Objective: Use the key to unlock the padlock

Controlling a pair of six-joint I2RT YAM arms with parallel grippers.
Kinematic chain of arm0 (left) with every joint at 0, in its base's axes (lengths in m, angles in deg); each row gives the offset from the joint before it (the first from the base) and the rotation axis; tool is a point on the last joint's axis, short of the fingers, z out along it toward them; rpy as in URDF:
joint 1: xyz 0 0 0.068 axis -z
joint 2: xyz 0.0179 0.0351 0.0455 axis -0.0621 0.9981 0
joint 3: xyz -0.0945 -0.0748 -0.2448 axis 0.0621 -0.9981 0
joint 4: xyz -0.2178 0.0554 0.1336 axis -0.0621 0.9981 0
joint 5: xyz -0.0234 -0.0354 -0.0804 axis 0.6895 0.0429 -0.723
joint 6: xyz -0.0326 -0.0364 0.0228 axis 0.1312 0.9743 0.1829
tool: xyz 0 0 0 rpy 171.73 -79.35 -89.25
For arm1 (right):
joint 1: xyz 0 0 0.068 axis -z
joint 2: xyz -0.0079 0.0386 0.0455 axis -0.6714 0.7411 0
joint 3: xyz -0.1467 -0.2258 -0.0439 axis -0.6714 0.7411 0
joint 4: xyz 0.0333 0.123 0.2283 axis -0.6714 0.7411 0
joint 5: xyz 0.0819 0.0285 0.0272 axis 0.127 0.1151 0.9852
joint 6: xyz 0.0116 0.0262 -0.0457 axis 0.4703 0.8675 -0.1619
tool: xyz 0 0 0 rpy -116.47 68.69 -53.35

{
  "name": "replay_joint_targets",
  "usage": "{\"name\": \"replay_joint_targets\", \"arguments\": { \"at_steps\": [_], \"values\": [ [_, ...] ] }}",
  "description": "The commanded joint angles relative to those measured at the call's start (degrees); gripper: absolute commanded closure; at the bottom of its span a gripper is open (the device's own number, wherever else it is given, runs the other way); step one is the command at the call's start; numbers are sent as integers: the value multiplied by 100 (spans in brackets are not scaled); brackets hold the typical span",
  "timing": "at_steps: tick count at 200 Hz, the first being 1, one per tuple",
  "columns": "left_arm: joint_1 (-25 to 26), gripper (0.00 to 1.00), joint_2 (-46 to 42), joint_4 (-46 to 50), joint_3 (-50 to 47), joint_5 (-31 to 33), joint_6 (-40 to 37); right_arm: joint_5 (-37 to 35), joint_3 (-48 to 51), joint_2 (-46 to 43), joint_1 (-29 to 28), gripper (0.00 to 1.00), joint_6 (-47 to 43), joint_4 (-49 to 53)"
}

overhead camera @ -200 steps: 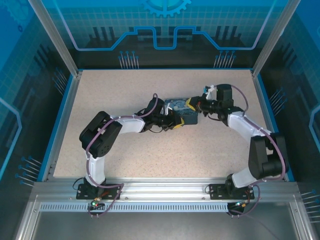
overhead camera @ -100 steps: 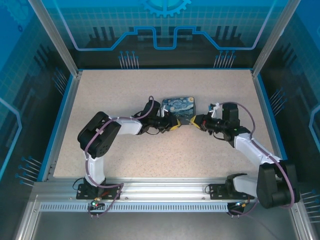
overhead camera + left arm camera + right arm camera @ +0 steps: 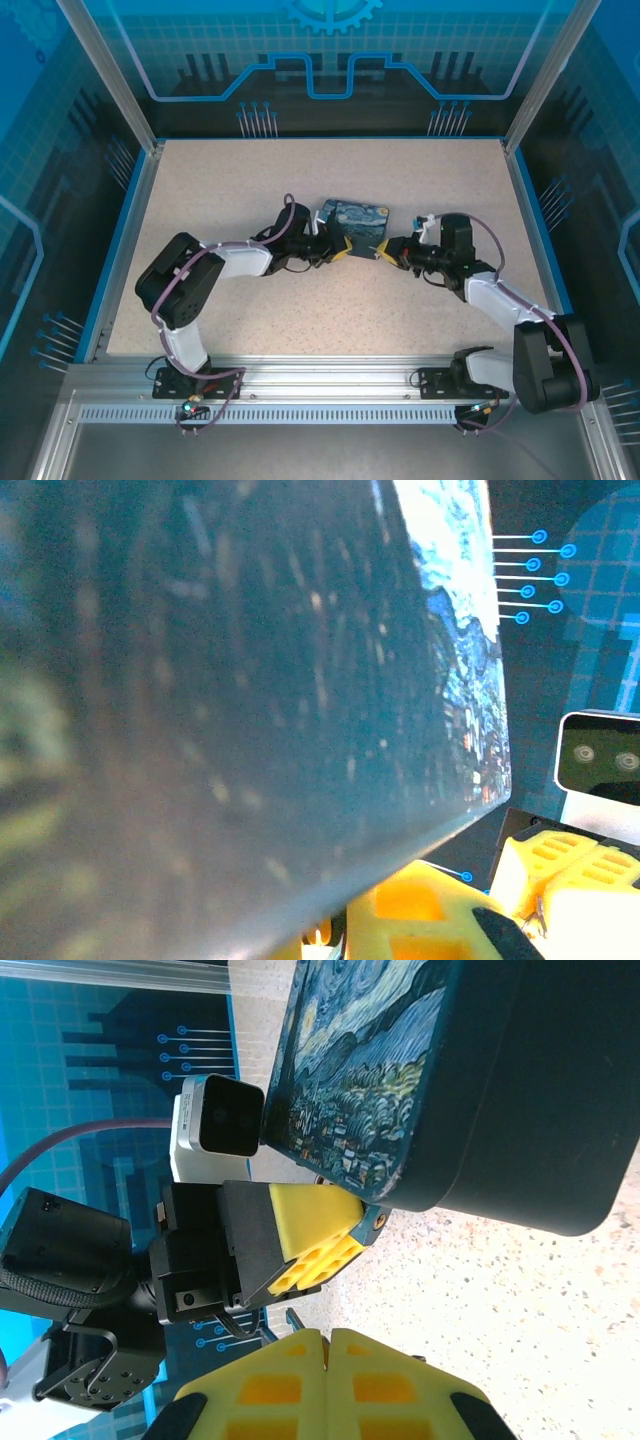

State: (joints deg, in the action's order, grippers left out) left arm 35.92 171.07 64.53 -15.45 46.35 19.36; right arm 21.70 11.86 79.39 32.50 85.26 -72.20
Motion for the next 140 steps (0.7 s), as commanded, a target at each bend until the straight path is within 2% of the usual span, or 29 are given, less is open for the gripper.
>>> {"name": "replay_joint_targets", "arguments": {
  "at_steps": [1, 55, 140],
  "values": [
    [-47, 100, -255, -621, -134, 30, 294, 42, 108, 21, -182, 100, 98, -241],
    [-52, 100, -131, -1760, -450, 108, 970, -21, 179, 107, -316, 100, 166, -369],
    [-45, 100, -175, -2126, -547, 178, 1358, -165, 144, 564, -433, 100, 450, -917]
  ]
}}
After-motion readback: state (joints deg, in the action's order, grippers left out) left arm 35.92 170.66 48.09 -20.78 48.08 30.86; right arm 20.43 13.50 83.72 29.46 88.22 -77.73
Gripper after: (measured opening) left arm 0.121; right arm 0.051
